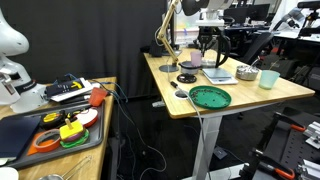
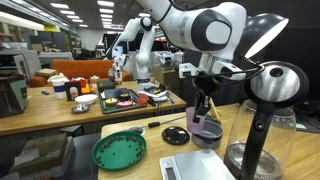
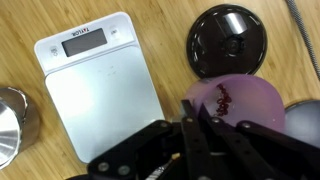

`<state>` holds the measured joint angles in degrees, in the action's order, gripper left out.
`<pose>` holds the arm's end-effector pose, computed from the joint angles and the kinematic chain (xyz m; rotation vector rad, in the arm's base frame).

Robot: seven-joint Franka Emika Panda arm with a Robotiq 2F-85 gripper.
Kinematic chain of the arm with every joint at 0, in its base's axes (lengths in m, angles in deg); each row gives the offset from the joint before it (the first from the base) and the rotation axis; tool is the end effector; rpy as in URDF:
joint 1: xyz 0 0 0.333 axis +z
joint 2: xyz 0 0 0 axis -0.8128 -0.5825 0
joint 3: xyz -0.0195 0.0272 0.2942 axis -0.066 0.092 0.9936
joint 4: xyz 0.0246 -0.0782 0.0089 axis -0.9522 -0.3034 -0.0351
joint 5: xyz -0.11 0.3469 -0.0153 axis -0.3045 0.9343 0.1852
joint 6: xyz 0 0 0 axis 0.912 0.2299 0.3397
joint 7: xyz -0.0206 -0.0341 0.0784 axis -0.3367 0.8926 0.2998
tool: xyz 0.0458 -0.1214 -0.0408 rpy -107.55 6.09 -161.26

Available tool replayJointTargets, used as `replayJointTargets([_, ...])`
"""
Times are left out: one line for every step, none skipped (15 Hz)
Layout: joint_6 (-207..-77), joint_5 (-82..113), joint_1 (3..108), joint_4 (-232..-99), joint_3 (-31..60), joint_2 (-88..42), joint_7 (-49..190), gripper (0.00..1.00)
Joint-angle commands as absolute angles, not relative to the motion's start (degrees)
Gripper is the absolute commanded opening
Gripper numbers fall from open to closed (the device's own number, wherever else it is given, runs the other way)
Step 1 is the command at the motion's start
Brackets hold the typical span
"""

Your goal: Move the cup to the left

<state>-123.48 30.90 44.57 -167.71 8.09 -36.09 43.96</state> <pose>0.5996 -0.1864 0.2764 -2.6770 1.4461 0.2093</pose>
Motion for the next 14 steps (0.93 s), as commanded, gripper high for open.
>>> replayJointTargets([-123.43, 31.63, 44.68, -168.77, 7.72, -35.55, 44.12, 0.01])
replayJointTargets([-123.45, 31.64, 44.66, -169.02, 7.68, -35.53, 44.14, 0.01])
replayJointTargets([-123.55, 31.60, 44.66, -169.32, 7.60, -35.49, 44.09, 0.01])
replayJointTargets([-123.76, 31.46, 44.66, -169.66, 7.36, -35.46, 43.74, 0.01])
replayJointTargets([-123.86, 31.85, 44.41, -169.97, 7.44, -35.39, 44.15, 0.01])
replayJointTargets([-123.86, 31.86, 44.30, -170.01, 7.31, -35.50, 44.10, 0.01])
replayJointTargets([-123.74, 31.95, 44.18, -169.92, 7.26, -35.62, 44.13, 0.01])
replayJointTargets([-123.75, 32.07, 44.09, -169.94, 7.13, -35.72, 43.96, 0.01])
replayJointTargets([-124.03, 32.55, 43.85, -170.26, 7.17, -35.59, 44.31, 0.01])
replayJointTargets([-124.37, 32.83, 43.77, -170.67, 7.11, -35.42, 44.38, 0.01])
replayJointTargets([-124.84, 32.93, 43.77, -171.23, 7.02, -35.23, 44.44, 0.01])
replayJointTargets([-125.55, 32.82, 43.93, -171.99, 6.87, -34.98, 44.34, 0.01])
replayJointTargets([-126.37, 32.59, 44.14, -172.74, 6.70, -34.74, 44.20, 0.01])
replayJointTargets([-127.48, 32.47, 44.34, -173.72, 6.63, -34.31, 44.19, 0.01])
